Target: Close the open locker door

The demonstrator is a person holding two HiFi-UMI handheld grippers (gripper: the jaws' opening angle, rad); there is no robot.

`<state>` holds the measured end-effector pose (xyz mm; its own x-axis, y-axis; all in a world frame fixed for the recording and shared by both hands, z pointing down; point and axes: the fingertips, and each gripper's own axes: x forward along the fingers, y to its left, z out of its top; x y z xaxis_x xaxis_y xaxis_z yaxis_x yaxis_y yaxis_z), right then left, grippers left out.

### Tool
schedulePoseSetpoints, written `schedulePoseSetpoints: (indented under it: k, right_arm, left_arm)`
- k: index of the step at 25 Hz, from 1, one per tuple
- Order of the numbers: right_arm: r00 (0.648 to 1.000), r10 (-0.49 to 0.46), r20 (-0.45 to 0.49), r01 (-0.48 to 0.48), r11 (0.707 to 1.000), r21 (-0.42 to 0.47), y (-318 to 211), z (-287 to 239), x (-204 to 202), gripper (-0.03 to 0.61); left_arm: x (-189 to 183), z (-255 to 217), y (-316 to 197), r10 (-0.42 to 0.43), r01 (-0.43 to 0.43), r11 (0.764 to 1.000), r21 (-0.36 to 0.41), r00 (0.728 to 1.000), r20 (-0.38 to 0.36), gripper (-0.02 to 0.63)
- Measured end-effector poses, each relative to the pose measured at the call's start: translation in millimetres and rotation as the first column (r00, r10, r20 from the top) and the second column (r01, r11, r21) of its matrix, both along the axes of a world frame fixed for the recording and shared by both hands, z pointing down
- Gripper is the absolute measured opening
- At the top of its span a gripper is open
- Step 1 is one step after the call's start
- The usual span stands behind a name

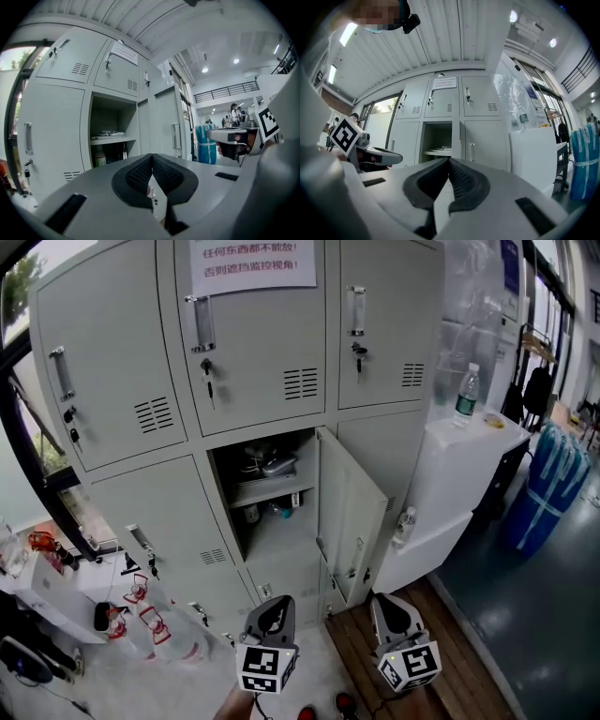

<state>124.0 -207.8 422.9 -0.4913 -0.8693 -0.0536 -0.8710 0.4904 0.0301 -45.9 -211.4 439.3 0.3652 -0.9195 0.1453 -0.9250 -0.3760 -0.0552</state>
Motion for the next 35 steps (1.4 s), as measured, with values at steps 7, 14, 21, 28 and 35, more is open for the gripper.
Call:
schedulePoseSetpoints:
  k: [7,14,21,28,35]
  right_arm:
    - [0.997,-0.078,0.003,0.078,0.997,0.008,-28,-1,3,0.018]
    - [0.975,-0.224,-0.002,0.224,0.975,0.003,-49,4,-8,0.240]
    - [0.955,-0.296,0.033,0.296,0.955,-0.007,-68,6,-20,0.296]
    - [0.921,-0.387,0.039,0.388,0.921,-0.033,-77,10,-39,0.291]
    - [0.899,-0.437,0.020,0.437,0.899,-0.029,-74,11,-53,0.207]
  left_arm:
    - [4,3,-21,-0.068,0.068,0.998,-0.001,0.998,-0.004,0.021]
    - [8,4,-34,-0.115,0.115,0.993,-0.005,0.993,0.001,0.021]
    - [1,5,-38,-0.161,0.161,0.987,-0.012,0.987,0.009,0.021]
    - [-14,8,-36,-0.219,0.219,0.976,-0.019,0.976,0.002,0.021]
    - [-28,9,-34,-0.264,0.264,0.964,-0.015,0.964,0.000,0.021]
